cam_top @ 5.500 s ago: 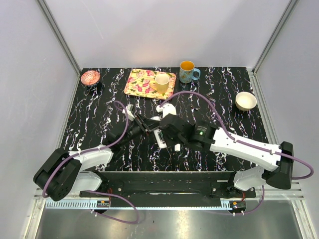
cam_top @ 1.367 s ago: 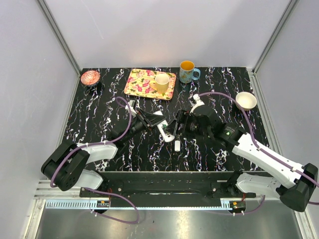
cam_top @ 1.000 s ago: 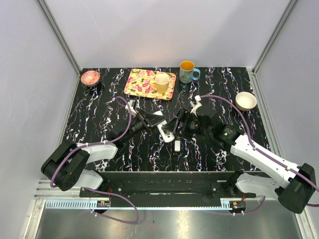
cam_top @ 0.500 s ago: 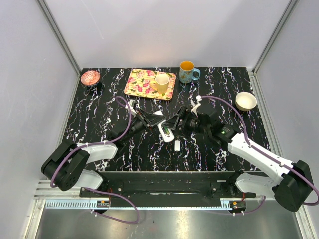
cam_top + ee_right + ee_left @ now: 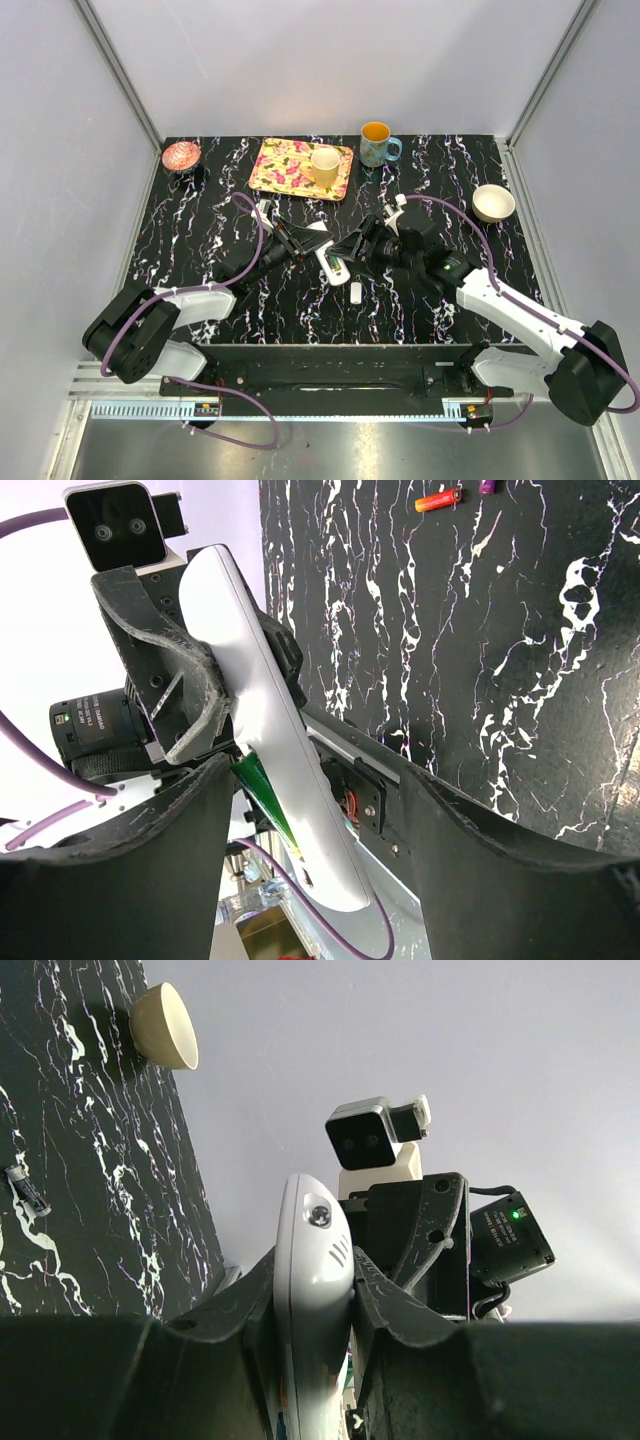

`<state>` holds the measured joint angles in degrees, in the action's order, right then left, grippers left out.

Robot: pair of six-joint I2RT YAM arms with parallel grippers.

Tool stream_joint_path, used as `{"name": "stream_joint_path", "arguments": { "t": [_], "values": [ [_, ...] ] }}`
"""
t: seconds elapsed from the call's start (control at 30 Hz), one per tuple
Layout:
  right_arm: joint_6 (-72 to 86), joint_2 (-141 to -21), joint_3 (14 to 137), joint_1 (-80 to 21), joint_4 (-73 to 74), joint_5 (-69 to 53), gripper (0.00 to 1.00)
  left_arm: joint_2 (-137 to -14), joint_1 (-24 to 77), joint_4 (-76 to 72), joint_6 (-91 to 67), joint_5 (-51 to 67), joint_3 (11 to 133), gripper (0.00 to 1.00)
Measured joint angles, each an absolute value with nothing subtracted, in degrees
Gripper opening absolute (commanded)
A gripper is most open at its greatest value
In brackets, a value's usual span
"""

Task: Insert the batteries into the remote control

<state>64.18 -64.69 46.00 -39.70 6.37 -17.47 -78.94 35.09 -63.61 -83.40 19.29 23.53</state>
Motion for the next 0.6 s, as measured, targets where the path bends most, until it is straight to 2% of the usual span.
{"name": "stream_joint_path", "arguments": {
  "t": [0.6],
  "values": [
    [67.2,-64.9,42.4,-39.6,0.0,-20.1,0.65,-78.9,35.1,-63.9,-83.4,19.3,23.5,0.0]
  ]
}}
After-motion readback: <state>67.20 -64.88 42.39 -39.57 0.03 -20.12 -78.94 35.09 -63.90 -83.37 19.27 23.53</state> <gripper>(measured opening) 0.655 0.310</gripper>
